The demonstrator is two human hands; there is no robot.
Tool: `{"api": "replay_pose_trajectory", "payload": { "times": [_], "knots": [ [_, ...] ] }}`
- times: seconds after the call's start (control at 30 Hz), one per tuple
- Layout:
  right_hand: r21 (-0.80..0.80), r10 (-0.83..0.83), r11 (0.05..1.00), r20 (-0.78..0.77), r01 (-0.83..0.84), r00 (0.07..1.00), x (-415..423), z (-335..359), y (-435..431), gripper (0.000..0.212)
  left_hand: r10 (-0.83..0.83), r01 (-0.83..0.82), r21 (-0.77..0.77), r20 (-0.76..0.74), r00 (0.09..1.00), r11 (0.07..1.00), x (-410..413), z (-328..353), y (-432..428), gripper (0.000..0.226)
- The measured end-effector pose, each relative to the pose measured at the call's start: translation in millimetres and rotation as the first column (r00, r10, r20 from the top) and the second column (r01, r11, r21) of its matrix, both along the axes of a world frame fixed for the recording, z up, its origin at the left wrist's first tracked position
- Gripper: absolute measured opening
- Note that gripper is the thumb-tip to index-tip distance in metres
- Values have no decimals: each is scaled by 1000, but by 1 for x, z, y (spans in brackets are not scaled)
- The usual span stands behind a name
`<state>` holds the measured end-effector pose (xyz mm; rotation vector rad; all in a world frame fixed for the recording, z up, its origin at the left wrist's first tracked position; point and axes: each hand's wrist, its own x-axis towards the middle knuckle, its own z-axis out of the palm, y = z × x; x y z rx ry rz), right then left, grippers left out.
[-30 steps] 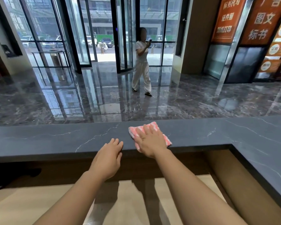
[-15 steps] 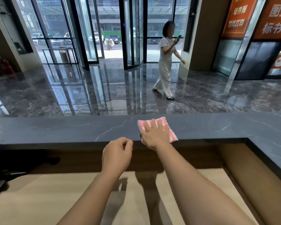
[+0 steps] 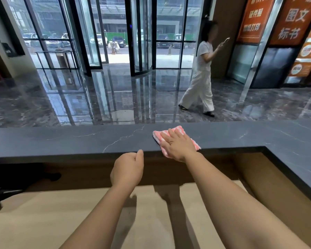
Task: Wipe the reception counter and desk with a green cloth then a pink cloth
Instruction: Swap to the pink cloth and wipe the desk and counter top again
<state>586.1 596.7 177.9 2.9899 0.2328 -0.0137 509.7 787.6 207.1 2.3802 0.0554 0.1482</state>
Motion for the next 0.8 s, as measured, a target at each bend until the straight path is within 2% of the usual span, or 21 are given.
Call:
{"api": "replay_pose_trajectory", "payload": {
  "times": [0.07, 0.1, 0.33, 0.5, 0.63, 0.8],
  "knots": [
    [9, -46, 999, 6, 46, 999, -3, 1, -24, 81, -15, 15, 25, 7, 1000, 1000, -1, 2, -6, 53],
    [16, -71, 997, 2, 71, 997, -4, 0, -34, 80, -24, 24, 33, 11, 1000, 999, 0, 3, -10, 53],
    [64, -118, 991, -1, 118, 993, -10, -6, -98, 62, -120, 118, 90, 24, 992, 989, -8, 10, -83, 51],
    [100, -137, 986, 10, 136, 990, -17, 0, -154, 57, -171, 166, 143, 22, 985, 976, -11, 17, -141, 51],
    [210, -262, 941, -45, 266, 964, -15, 5, -205, 55, -196, 184, 176, 52, 979, 967, -13, 21, -178, 51],
    [229, -419, 874, -92, 428, 903, -1, 15, -243, 56, -193, 169, 234, 83, 978, 957, -17, 23, -204, 49]
  ]
}}
